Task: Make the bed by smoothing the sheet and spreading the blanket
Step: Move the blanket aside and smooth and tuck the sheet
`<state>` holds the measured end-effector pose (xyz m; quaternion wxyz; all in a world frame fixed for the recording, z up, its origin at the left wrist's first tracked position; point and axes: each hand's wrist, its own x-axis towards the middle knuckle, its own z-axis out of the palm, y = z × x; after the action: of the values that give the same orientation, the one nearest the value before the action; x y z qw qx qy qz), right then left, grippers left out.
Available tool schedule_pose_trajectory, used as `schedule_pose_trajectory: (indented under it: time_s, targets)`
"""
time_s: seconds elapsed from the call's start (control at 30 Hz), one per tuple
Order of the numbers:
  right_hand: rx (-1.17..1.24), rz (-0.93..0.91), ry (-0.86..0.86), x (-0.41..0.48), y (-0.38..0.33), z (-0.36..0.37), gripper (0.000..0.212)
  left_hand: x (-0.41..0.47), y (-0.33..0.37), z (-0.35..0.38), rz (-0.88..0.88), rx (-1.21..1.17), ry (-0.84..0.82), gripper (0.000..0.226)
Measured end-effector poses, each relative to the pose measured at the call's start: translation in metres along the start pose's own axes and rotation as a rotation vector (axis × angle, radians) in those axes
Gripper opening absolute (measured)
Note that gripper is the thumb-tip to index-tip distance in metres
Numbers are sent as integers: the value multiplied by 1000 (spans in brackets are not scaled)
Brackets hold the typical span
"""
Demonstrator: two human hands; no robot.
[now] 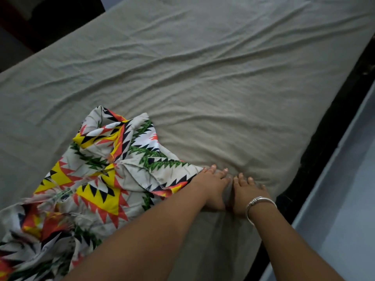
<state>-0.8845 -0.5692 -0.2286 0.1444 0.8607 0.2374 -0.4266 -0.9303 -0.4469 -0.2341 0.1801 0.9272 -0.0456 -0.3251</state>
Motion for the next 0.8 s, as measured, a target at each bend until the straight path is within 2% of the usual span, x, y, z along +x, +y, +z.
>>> schedule_pose_trajectory:
  time_s: [0.07, 0.13, 0.17, 0.23, 0.3, 0.37, 0.4, 0.47, 0.53, 0.6, 0.7, 0.8]
  targets:
    - [-94, -1, 32, -4, -6, -23, 75, -3, -4, -17, -6, -171, 133, 54]
    - [-92, -50, 192, 1, -14, -55, 45, 1, -17, -35, -70, -299, 365, 37]
    - [-54, -77, 318, 7, -22, -70, 34, 4, -27, -45, -110, -303, 511, 37]
    - [6, -170, 695, 28, -40, -91, 16, 12, -51, -62, -218, -251, 726, 49]
    - [67, -267, 921, 57, -59, -98, 9, 26, -80, -70, -413, -212, 687, 58]
    - [93, -381, 912, 82, -76, -102, 14, 41, -109, -74, -612, -156, 632, 62]
    - [75, -445, 888, 95, -84, -105, 23, 46, -122, -77, -692, -131, 638, 62]
    - [2, -528, 829, 115, -98, -112, 45, 53, -140, -77, -804, -127, 650, 58]
    - [-59, -580, 718, 130, -105, -117, 55, 55, -149, -71, -862, -146, 620, 56]
    - [-75, -630, 634, 142, -102, -119, 60, 58, -151, -66, -890, -142, 581, 62]
    - [-102, -586, 672, 153, -71, -116, 66, 72, -135, -64, -889, -115, 525, 77]
    - [-46, -478, 700, 154, -25, -109, 69, 94, -94, -67, -692, -94, 512, 83]
